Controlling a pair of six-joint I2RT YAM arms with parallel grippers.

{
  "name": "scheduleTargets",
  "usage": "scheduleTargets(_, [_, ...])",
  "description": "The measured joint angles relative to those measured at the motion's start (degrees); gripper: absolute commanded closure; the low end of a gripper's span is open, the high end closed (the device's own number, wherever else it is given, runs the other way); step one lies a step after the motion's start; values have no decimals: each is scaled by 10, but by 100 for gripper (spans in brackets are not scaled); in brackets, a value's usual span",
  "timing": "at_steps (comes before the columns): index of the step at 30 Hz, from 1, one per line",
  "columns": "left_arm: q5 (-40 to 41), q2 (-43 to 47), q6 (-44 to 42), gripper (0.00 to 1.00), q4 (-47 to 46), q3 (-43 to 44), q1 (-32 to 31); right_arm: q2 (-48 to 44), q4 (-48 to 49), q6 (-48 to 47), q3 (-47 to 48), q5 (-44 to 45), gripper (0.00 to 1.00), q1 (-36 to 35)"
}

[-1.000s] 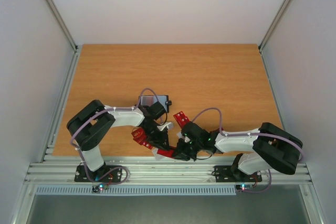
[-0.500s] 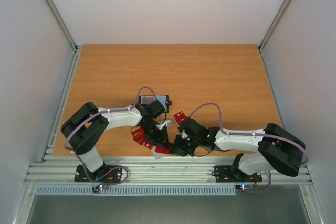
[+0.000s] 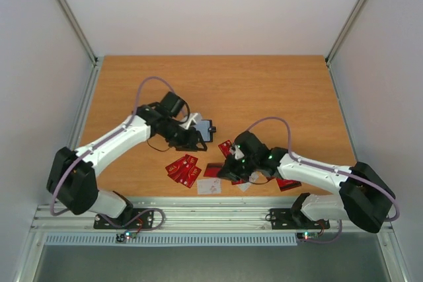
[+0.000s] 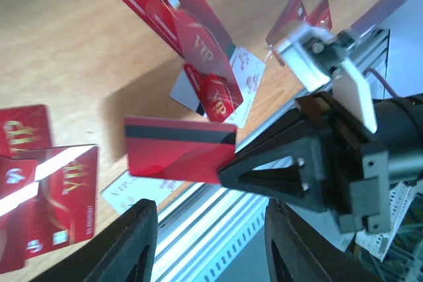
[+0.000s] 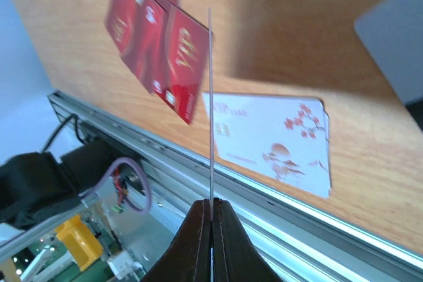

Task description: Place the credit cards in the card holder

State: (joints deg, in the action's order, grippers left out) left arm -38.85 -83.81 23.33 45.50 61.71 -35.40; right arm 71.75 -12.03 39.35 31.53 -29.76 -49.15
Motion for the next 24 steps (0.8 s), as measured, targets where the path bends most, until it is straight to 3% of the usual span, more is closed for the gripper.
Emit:
scheduleTargets(12, [2, 58, -107, 40, 123, 111, 118, 19, -167, -181, 220, -117, 99, 129])
scheduleTargets(24, [-78, 45, -185, 42, 133, 189, 125, 95, -345, -430, 357, -251, 99, 164])
